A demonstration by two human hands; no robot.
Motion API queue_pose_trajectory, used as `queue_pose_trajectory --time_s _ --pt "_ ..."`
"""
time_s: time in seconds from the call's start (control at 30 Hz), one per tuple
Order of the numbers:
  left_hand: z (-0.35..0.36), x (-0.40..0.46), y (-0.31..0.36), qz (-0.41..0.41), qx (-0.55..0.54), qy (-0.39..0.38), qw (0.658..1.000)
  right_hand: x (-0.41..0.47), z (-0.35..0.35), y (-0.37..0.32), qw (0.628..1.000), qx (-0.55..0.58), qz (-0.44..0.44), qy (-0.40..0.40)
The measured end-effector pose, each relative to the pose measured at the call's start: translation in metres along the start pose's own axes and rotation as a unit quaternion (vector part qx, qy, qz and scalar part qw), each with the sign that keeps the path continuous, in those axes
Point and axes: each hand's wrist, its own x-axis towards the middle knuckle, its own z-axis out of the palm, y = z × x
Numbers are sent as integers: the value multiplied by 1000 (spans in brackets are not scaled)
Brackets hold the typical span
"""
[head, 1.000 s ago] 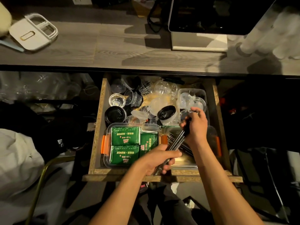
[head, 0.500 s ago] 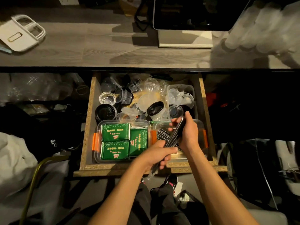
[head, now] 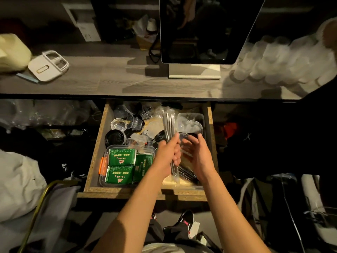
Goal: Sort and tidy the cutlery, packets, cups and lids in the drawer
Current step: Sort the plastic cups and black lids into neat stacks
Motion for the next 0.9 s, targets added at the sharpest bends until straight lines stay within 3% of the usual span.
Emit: queue_pose_trajectory --time_s 0.1,0.2,0.3,0.43,0.57,0.7,0.77,0.9 --pt "22 -7 18 40 -171 65 982 -17 3 1 999 27 19 -18" --pt "38 -17 23 73 -242 66 965 -25 6 -3 988 133 73 -10" --pt "55 -27 17 85 -268 58 958 -29 6 -13 962 252 104 -8" --pt "68 -33 9 86 -254 68 961 -31 4 -24 974 214 75 -6" --pt "60 -35 9 56 -192 59 978 -25 -7 -17 995 90 35 -20" --pt "44 -30 -4 -16 -7 17 1000 -14 -22 -26 996 -4 -34 -87" --pt "40 -24 -15 -56 58 1 997 -9 -24 -35 989 -17 -46 -138" --pt "36 -10 -36 -111 144 -52 982 9 -26 -35 987 -38 -28 -153"
